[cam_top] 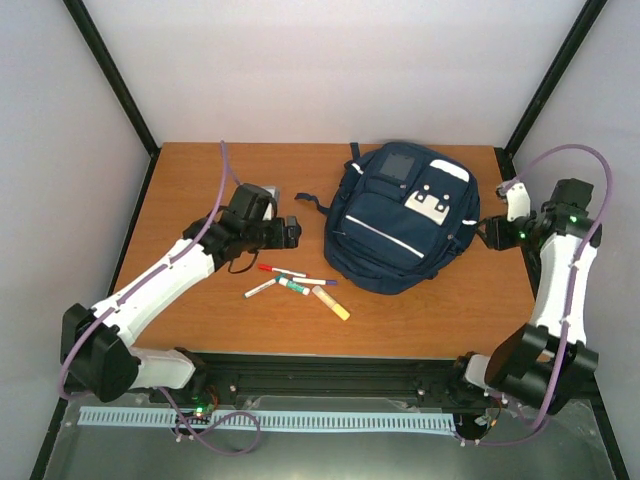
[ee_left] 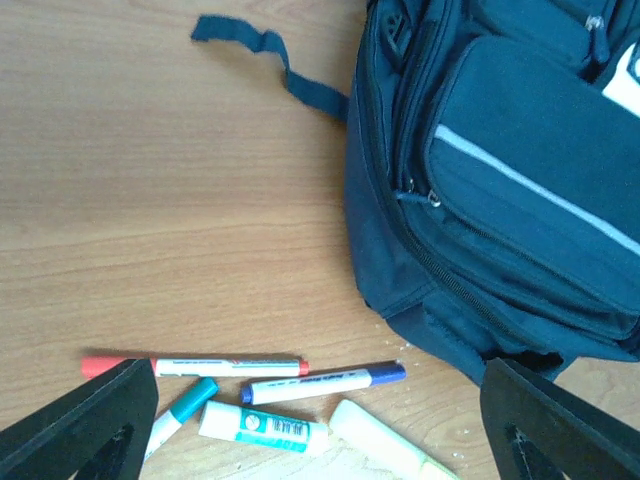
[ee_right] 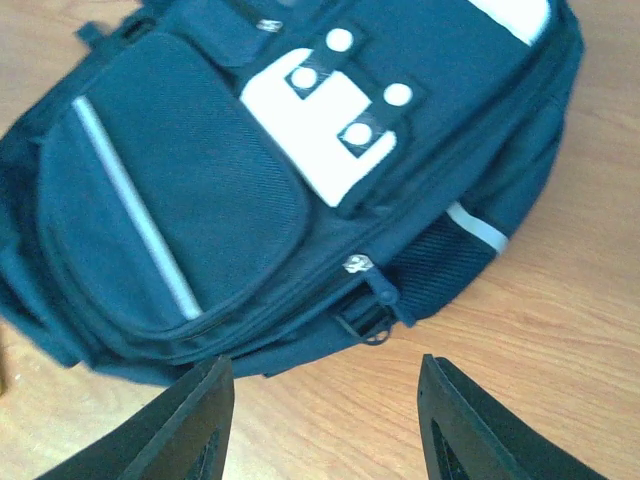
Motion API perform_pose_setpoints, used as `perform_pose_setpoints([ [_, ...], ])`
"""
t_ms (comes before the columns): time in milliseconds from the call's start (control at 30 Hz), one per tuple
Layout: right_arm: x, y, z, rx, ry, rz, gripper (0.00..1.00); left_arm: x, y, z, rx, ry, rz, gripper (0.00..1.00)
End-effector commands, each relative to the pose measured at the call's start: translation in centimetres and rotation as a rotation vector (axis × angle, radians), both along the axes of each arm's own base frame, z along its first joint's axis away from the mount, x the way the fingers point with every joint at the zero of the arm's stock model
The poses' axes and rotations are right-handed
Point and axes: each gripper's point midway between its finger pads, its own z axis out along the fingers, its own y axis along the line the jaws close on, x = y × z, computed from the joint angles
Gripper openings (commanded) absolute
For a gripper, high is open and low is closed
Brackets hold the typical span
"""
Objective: Pack the student bag
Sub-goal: Pick up the stationery from the center of the board.
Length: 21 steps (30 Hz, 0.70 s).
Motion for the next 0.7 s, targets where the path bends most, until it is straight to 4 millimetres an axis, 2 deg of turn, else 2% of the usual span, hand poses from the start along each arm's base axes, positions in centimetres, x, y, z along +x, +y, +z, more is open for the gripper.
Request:
perform_pose_setpoints([
  [0,-3.0,4.0,0.6,-0.008,-0.017,0.171,0.50,-0.6,-0.1,-1.7,-0.016,0.043,-0.016,0.90],
  [133,-3.8,7.8,-1.1,-0.136,0.009,0.327,0.46,-1.1,-0.4,-3.4,-0.030,0.088,-0.021,0.85],
  [267,-3.4,11.9,-2.8,-0.219,0.007,0.485,0.46,-1.6,-0.3,-5.0,-0.032,0.146,-0.005,0.83],
  [500,-0.2,16.2,-7.2,-0.346,0.045,0.627,0.47,-2.6,-0.1,-7.7,-0.031,0.236,0.029,0.86],
  [667,1.0,19.2,-9.4,-0.417,0.036,0.705,0.51,-3.0,0.2,-8.5,-0.020,0.267,0.043,0.86],
])
